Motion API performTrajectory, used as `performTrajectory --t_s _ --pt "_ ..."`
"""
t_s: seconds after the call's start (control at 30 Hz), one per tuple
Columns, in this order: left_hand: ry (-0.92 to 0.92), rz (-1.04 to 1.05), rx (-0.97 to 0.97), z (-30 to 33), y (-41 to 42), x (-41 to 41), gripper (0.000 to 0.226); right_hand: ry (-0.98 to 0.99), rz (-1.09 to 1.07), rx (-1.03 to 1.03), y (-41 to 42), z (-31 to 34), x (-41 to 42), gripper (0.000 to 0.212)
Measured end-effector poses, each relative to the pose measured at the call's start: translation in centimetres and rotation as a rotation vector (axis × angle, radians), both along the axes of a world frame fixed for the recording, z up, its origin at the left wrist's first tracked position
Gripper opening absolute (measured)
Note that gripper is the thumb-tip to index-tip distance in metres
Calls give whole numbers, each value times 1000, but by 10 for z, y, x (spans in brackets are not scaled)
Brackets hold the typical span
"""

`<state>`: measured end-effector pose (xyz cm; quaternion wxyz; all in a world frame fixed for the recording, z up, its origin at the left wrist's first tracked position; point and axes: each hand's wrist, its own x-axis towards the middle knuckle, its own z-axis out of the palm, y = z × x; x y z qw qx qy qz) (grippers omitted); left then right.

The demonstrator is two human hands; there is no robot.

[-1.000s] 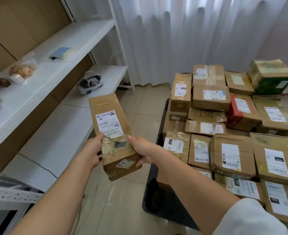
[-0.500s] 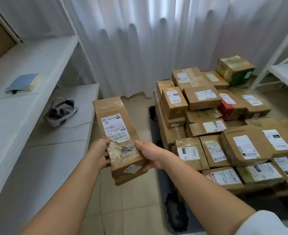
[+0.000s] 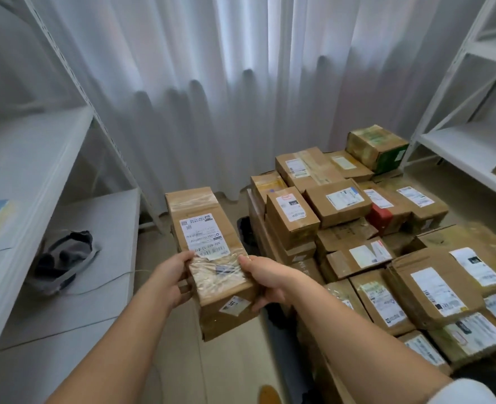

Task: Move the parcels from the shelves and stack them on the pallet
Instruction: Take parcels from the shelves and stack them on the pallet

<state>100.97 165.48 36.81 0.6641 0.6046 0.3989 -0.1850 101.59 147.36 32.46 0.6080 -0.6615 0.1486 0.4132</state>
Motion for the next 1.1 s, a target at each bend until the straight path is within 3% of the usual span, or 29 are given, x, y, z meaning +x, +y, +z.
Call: performTrajectory --t_s 0.33,0.57,0.87,1.1 --pt "-67 -45 39 25 12 174 34 -82 6 24 10 35 154 42" --pt "14 -131 -41 -5 -28 266 36 -20 -127 1 -27 26 208 37" --pt "-1 -380 -17 -36 -67 379 37 -22 -584 -16 -46 4 249 83" --pt "-84 -599 -2 -63 -107 430 59 -55 -792 -37 -70 -5 253 90"
